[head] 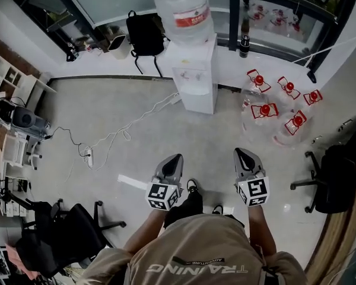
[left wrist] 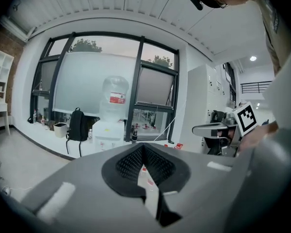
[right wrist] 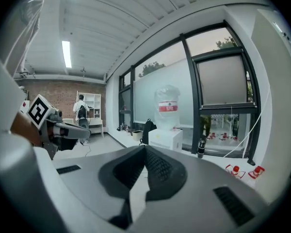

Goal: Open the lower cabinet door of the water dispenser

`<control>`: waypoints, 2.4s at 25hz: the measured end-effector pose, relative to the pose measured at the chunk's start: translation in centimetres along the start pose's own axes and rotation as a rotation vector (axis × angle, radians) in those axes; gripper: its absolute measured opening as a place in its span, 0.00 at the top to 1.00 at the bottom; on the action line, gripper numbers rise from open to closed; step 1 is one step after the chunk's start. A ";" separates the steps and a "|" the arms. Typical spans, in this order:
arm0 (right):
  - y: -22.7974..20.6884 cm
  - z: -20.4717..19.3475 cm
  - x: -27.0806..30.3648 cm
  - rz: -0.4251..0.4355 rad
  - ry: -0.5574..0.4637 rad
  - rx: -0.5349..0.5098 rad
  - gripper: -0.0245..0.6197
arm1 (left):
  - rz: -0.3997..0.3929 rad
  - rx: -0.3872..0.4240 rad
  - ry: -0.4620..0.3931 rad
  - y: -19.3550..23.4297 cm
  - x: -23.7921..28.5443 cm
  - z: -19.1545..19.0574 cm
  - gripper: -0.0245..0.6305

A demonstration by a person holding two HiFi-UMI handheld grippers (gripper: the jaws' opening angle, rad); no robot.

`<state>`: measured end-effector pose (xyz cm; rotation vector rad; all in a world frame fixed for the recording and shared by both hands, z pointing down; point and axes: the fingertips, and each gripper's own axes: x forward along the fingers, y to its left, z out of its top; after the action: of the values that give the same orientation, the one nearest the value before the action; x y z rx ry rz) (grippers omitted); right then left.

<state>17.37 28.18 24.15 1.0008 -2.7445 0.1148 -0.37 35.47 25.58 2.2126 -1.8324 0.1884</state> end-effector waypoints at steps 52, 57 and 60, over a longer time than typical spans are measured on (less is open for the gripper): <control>-5.1 4.7 28.8 0.013 0.046 0.054 0.95 | -0.073 -0.009 0.046 20.8 18.6 6.6 0.96; -11.6 4.0 30.4 -0.032 0.048 0.092 0.95 | -0.116 0.043 0.020 18.6 25.8 10.1 0.96; -14.5 3.6 31.4 -0.047 0.059 0.101 0.95 | -0.111 0.045 0.026 18.3 28.6 11.0 0.96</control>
<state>2.71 -3.11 27.81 1.0700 -2.6832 0.2735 -13.37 2.25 24.77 2.3235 -1.7025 0.2377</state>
